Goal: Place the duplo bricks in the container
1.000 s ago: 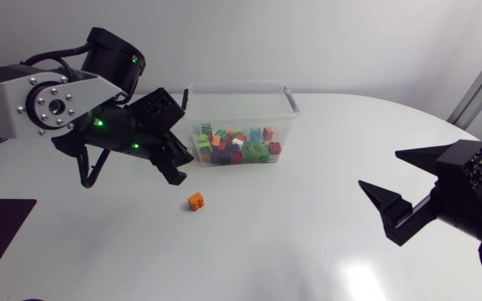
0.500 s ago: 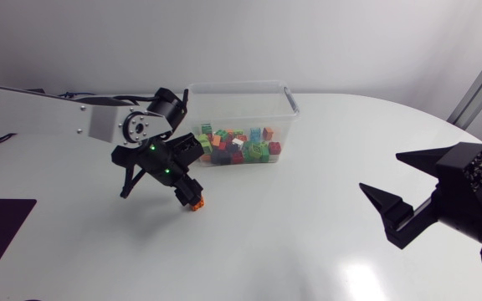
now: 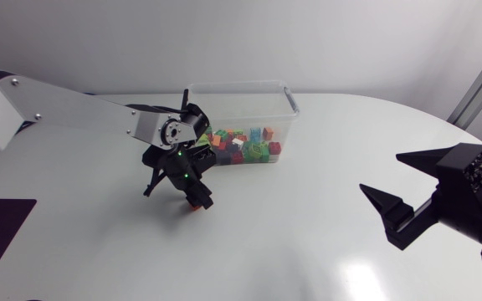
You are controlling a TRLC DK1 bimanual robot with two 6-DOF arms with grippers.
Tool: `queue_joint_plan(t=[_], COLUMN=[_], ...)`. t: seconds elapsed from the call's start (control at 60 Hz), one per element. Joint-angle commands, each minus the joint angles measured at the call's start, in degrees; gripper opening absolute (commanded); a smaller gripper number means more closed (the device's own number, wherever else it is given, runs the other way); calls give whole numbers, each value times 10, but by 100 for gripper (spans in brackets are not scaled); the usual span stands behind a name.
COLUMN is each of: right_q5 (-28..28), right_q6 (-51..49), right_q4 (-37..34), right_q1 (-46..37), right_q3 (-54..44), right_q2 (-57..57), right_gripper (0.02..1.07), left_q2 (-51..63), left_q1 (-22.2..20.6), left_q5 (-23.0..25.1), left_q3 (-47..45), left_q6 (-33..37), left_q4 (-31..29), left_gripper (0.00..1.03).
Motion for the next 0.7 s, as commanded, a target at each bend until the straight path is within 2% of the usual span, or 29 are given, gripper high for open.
queue_joint_plan(t=[0.0, 0.267, 0.5, 0.683], right_q5=[6, 4, 3, 1], right_q6=[-13, -19, -24, -25], right_q4=[-10, -15, -22, -23], right_q1=[-5, -4, -4, -2], right_q3=[-4, -2, -5, -6], right_q2=[-6, -9, -18, -21], right_gripper=[102, 102, 102, 102], left_q2=[26, 29, -96, -197], left_q1=[-3, -5, -23, -26], left_q5=[-12, -24, -21, -21], left_q3=[15, 20, 5, 40], left_q6=[-19, -31, -32, -45], left_q4=[-17, -53, -58, -66], left_gripper=[37, 29, 28, 28])
